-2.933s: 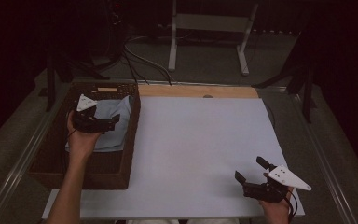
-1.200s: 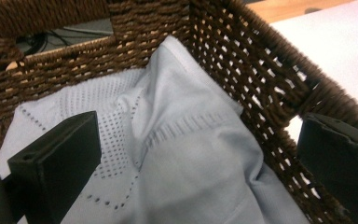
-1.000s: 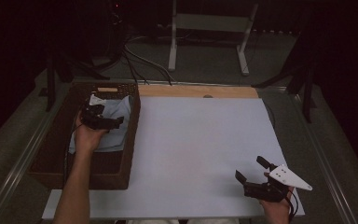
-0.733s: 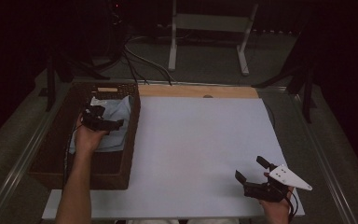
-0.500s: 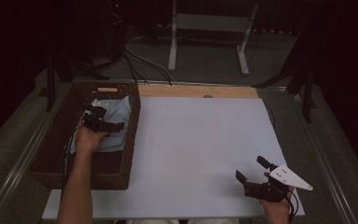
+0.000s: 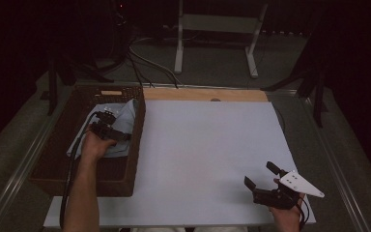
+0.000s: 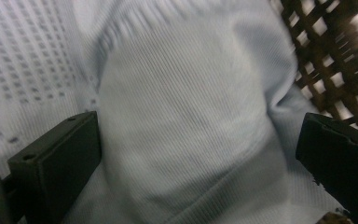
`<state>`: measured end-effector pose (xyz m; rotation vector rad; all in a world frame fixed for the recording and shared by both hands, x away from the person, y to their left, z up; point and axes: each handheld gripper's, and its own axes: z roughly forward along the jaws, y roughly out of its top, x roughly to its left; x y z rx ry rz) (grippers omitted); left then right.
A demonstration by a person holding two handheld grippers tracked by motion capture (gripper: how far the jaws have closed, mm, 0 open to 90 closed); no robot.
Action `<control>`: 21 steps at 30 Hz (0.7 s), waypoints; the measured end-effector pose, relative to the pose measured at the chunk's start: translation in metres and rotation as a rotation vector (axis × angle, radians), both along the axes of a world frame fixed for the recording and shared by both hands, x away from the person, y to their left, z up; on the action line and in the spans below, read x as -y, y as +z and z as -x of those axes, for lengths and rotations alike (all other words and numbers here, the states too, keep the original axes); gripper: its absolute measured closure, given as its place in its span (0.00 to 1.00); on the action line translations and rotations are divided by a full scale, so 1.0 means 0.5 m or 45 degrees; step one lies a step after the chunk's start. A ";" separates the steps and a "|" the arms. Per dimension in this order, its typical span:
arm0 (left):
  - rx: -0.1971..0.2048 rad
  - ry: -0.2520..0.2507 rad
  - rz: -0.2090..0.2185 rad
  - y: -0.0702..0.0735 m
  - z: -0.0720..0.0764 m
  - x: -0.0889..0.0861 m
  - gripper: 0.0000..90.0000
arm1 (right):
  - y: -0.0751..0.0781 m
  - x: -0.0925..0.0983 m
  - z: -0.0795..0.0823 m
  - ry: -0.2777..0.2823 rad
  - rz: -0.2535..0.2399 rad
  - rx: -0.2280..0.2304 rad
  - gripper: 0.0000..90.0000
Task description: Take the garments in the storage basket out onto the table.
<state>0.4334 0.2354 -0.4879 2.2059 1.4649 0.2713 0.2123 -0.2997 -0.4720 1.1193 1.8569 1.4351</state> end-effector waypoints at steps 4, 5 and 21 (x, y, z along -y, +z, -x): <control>-0.042 0.015 -0.073 -0.006 0.001 0.015 0.02 | -0.001 -0.001 -0.001 0.001 0.004 0.000 0.03; -0.065 0.001 -0.106 -0.008 0.002 0.017 0.07 | -0.001 -0.001 -0.001 0.002 0.005 0.000 0.03; 0.073 0.047 -0.024 0.063 0.026 -0.021 0.86 | 0.000 0.001 -0.001 -0.001 -0.002 0.004 0.03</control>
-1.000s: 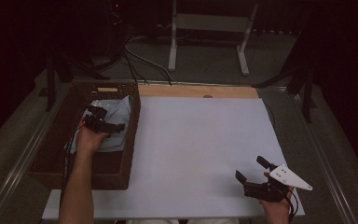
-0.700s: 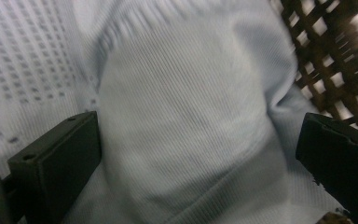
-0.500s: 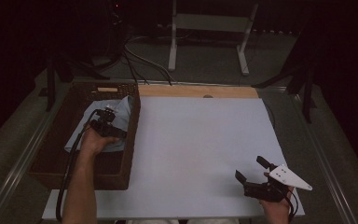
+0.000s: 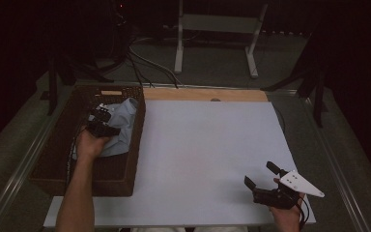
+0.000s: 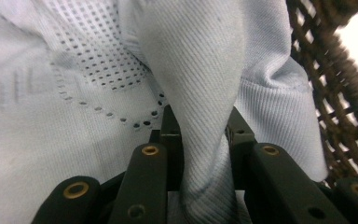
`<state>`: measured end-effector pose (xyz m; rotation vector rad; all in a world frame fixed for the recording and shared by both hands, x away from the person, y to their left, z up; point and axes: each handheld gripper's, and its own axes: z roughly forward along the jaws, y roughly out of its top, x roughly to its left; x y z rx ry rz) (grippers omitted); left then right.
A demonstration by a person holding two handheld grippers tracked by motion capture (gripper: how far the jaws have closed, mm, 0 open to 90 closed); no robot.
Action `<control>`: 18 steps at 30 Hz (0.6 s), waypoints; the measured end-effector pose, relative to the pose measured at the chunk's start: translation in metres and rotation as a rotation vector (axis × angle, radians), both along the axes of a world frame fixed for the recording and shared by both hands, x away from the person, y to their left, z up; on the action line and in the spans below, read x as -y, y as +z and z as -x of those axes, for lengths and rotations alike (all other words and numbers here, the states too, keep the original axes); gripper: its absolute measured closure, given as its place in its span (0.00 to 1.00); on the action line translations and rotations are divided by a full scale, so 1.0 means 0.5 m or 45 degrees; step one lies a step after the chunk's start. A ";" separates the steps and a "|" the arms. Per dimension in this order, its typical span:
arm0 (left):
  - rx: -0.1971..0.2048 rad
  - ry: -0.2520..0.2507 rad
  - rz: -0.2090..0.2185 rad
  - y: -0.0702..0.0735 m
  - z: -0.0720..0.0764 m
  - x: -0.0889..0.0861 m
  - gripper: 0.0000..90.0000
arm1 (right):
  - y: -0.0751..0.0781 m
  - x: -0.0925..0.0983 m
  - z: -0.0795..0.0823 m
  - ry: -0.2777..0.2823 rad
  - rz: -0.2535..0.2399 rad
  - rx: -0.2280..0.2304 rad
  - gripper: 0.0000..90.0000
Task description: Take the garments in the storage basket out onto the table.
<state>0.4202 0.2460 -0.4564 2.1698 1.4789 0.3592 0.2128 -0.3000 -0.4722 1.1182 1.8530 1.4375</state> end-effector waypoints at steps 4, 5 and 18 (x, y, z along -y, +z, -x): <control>0.044 0.006 0.000 0.015 0.010 -0.004 0.86 | 0.000 0.000 0.000 -0.001 0.000 0.000 0.03; 0.059 0.014 0.015 0.020 0.013 -0.008 0.86 | 0.000 0.000 0.000 -0.001 0.000 0.000 0.03; 0.203 0.026 0.081 0.072 0.045 -0.026 0.86 | 0.000 -0.001 0.001 0.002 -0.002 0.001 0.03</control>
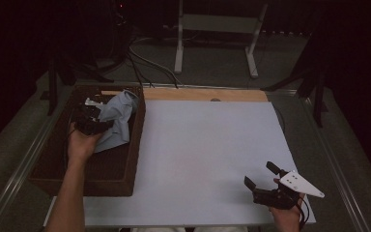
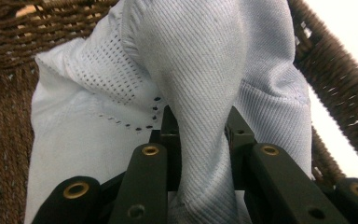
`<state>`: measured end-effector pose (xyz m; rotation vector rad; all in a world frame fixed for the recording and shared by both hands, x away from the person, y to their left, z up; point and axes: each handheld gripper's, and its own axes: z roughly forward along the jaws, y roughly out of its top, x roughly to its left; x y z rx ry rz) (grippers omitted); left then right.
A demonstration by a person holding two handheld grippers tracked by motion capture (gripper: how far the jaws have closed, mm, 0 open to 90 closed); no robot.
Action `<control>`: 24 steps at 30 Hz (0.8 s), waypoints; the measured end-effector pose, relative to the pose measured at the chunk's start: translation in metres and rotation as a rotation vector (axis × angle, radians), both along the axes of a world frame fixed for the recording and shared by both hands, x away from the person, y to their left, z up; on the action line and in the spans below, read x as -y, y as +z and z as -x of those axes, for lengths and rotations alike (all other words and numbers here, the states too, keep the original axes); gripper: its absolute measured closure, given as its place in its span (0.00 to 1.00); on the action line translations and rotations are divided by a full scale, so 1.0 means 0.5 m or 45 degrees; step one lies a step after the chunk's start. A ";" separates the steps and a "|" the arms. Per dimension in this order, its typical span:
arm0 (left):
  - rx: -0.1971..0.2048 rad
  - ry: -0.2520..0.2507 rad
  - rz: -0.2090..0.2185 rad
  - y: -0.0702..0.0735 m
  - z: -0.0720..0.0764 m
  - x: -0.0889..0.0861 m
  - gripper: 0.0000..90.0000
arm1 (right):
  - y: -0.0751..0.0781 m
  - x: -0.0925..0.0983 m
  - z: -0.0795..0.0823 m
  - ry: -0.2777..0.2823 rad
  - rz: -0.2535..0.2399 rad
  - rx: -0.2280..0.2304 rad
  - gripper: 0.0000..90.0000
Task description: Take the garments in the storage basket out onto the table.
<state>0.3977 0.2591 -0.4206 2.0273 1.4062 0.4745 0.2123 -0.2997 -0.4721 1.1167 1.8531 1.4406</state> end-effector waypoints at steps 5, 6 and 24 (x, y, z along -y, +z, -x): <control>0.020 -0.007 0.002 0.008 0.007 -0.001 0.86 | 0.000 0.001 0.000 0.000 -0.001 0.000 0.03; 0.026 -0.008 0.004 0.011 0.009 -0.001 0.86 | 0.000 0.000 0.000 0.000 -0.001 0.001 0.03; 0.121 -0.043 0.060 0.050 0.037 -0.011 0.86 | 0.001 0.001 0.000 0.002 -0.006 0.001 0.03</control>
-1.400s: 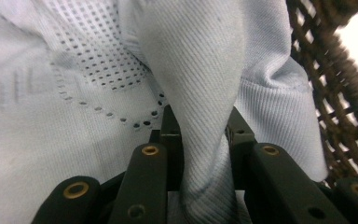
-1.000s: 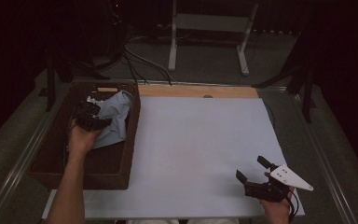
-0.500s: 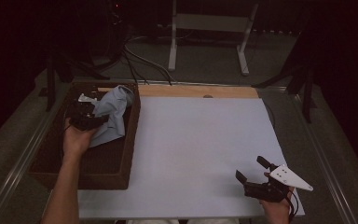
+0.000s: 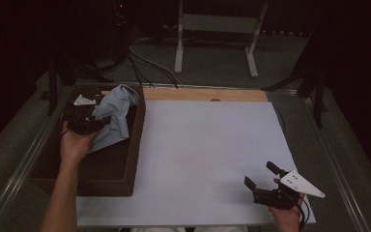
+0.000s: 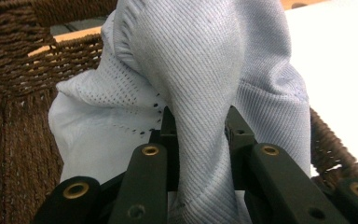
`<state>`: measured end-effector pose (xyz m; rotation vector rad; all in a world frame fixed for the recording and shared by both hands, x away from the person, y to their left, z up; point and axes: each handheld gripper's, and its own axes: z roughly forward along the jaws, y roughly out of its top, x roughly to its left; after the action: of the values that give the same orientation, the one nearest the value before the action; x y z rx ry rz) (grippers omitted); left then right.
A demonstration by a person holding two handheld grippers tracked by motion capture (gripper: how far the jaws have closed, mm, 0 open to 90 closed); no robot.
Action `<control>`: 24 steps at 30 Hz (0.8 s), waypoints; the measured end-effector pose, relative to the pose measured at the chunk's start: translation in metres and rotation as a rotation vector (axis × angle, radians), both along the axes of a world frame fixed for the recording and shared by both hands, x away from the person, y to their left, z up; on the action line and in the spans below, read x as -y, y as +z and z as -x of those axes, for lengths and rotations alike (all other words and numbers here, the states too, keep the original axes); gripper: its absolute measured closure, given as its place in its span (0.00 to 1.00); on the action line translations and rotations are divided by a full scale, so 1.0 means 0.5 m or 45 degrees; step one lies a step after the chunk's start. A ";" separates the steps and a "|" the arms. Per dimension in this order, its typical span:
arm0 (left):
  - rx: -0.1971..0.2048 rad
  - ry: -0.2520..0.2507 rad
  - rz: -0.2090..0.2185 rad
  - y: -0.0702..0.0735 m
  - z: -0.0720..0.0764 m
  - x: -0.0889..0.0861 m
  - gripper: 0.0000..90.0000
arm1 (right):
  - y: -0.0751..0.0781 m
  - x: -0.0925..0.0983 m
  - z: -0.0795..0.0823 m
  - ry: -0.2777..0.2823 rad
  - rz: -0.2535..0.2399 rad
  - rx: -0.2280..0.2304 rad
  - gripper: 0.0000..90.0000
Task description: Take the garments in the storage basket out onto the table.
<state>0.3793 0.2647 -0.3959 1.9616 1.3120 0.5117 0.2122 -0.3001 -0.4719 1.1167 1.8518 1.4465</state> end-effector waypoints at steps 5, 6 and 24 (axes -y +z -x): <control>0.024 -0.008 0.014 0.009 0.007 -0.002 0.86 | 0.000 -0.001 0.000 0.001 0.000 -0.002 0.03; 0.027 -0.011 0.014 0.010 0.009 -0.003 0.86 | 0.000 -0.001 0.000 0.001 0.000 -0.002 0.03; 0.063 -0.056 0.046 0.029 0.028 0.003 0.86 | 0.000 -0.001 0.000 0.003 -0.001 -0.001 0.03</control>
<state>0.3652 0.2631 -0.3815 1.9321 1.2366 0.5083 0.2122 -0.2996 -0.4721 1.1164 1.8537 1.4485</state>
